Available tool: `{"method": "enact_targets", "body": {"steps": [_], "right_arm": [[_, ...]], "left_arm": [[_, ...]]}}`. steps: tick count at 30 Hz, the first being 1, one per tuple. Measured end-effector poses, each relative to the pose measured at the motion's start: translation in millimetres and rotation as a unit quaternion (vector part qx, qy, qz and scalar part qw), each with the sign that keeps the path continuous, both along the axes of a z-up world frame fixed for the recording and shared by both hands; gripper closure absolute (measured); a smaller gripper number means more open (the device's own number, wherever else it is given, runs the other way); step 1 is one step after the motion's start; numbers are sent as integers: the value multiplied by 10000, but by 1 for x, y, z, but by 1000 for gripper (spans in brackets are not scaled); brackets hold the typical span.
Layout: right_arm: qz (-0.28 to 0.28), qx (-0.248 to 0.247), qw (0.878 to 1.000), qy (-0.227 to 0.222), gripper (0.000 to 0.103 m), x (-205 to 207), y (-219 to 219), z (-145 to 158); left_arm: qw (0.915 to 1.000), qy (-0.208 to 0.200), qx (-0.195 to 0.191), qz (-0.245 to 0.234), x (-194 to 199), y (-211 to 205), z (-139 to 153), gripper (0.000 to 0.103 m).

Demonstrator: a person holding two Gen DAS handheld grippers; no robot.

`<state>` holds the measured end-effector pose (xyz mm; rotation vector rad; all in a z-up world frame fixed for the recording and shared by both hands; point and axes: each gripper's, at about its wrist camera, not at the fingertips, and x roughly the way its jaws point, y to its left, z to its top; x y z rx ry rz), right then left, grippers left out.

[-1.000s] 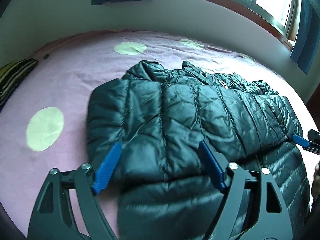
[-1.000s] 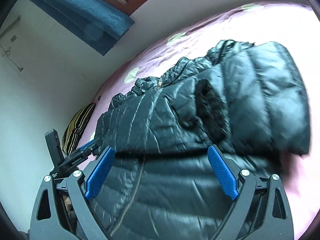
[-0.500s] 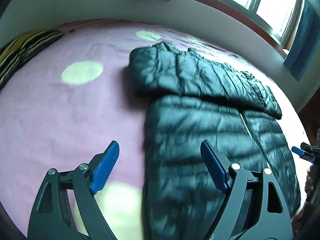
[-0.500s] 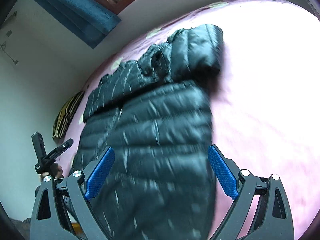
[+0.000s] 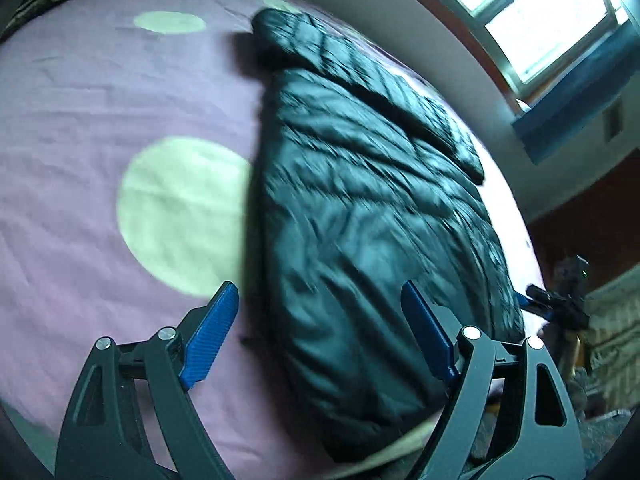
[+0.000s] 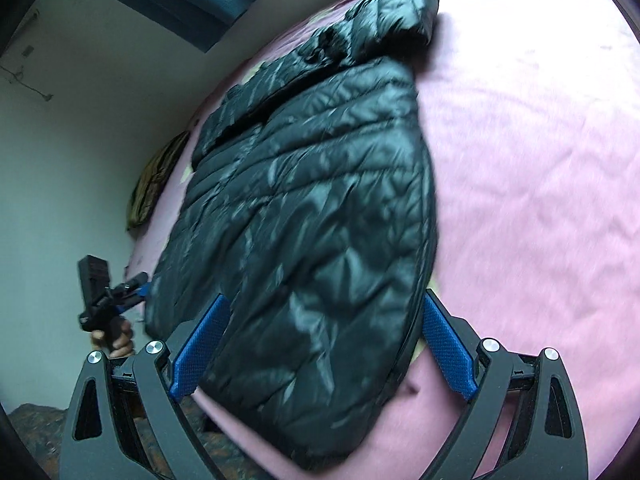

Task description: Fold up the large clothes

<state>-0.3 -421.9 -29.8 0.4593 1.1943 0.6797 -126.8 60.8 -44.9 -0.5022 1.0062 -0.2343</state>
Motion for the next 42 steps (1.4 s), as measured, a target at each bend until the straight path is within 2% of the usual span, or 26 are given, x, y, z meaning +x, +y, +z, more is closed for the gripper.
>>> {"method": "enact_targets", "body": {"steps": [4, 7, 8, 11, 12, 13, 14, 15, 17, 19, 21, 24, 27, 32, 37, 42], "right_arm": [[149, 219, 9996, 100, 10, -14, -1, -1], [232, 408, 9987, 182, 10, -22, -1, -1], [245, 456, 9985, 200, 10, -24, 0, -2], [220, 488, 9985, 142, 11, -25, 3, -1], [207, 476, 9986, 134, 20, -23, 5, 0], [198, 432, 9988, 133, 39, -23, 7, -1], [191, 391, 9989, 157, 51, -20, 10, -1], [143, 316, 9992, 211, 68, -19, 10, -3], [93, 327, 9989, 329, 79, -13, 12, -9], [47, 423, 9984, 381, 84, -12, 9, -13], [36, 603, 9973, 409, 86, -11, 8, -12], [-36, 1271, 9907, 485, 88, -5, 0, -6], [-65, 1966, 9794, 466, 89, 8, -5, 6], [-109, 2748, 9607, 383, 91, 47, -1, 26], [-324, 3213, 9462, 222, 91, 118, 10, 47], [-579, 3265, 9426, 383, 91, 193, 27, 43]], "left_arm": [[9996, -86, 214, -181, -9, -12, 0, 20], [9994, -114, 228, -223, -10, -16, 1, 22], [9994, -118, 225, -243, -10, -18, 0, 29], [9987, -113, 402, -292, -12, -25, -1, 37], [9981, -118, 516, -323, -13, -28, -1, 43], [9974, -122, 622, -331, -14, -30, -1, 47], [9972, -128, 663, -336, -15, -30, 0, 54], [9969, -139, 696, -339, -15, -29, 0, 62], [9972, -123, 667, -324, -17, -27, 0, 70], [9980, -104, 524, -345, -18, -25, 1, 79], [9982, -142, 467, -334, -19, -23, 4, 85], [9991, -209, 171, -319, -17, -19, 12, 89], [9987, -349, -256, -261, -11, -13, 26, 90], [9949, -680, -731, -137, 19, -2, 57, 90], [9902, -1051, -921, 64, 77, 9, 93, 90], [9911, -862, -976, 271, 160, 13, 93, 90]]}}
